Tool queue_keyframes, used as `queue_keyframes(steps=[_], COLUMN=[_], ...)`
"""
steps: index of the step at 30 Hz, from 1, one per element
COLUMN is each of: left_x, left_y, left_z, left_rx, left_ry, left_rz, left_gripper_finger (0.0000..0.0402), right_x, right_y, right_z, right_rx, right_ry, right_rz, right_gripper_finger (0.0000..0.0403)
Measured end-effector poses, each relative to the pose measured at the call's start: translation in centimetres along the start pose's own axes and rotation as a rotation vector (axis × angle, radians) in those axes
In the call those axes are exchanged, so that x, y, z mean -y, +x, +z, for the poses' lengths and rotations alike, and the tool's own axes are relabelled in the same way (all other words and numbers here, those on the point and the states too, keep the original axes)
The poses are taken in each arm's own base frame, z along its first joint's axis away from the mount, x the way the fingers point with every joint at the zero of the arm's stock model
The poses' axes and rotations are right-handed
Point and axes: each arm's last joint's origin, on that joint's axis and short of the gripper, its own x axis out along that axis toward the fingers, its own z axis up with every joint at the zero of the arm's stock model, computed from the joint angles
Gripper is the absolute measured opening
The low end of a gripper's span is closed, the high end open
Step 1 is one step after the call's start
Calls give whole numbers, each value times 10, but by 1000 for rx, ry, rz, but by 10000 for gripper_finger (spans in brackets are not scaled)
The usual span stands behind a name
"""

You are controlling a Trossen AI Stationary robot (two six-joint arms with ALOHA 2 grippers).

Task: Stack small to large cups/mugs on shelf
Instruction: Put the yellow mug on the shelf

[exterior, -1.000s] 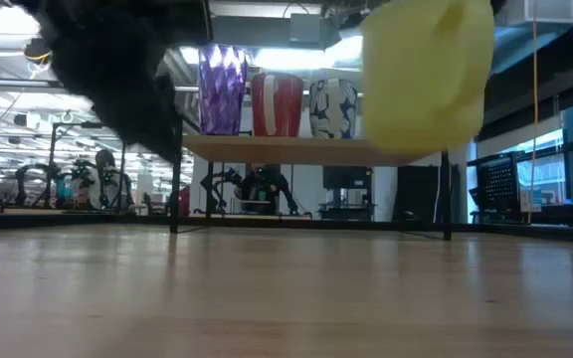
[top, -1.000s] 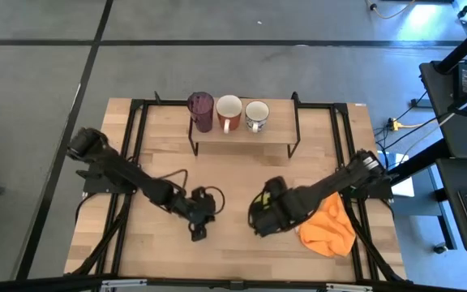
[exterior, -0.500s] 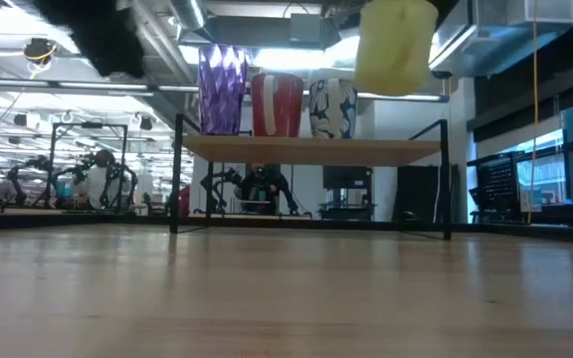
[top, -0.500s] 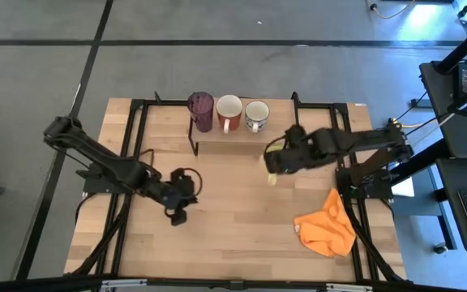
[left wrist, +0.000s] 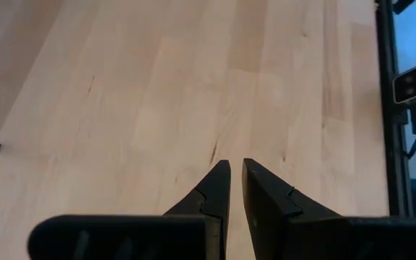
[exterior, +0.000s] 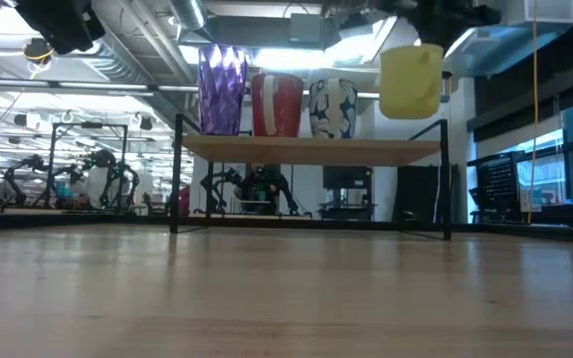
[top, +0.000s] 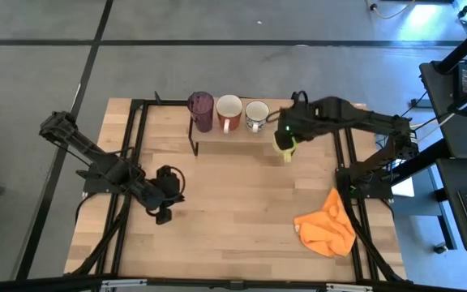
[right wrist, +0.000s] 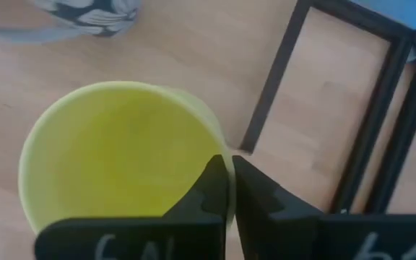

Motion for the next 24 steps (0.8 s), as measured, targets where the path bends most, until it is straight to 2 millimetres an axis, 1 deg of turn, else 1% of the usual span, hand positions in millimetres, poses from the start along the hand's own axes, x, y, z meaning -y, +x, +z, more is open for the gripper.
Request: queue_keyframes(steps=[4, 7, 14, 19, 24], left_x=[-3, -7, -18, -24, -27], left_y=[2, 3, 7, 8, 9], left_z=[0, 2, 8, 12, 13], left_rx=[-14, -17, 10, 14, 18], left_ry=[-39, -116, -198, -242, -255], left_rz=[25, 49, 108, 136, 145], left_gripper_finger=[32, 32, 32, 32, 32], right_x=[14, 20, 34, 45, 52], right_y=[9, 13, 23, 27, 29], right_z=[20, 32, 62, 72, 78], right_rx=[-40, -27, -24, -39, -47], right_ry=[-44, -69, -85, -101, -101], right_rz=[-12, 2, 113, 127, 139], right_gripper_finger=[13, 14, 15, 16, 16])
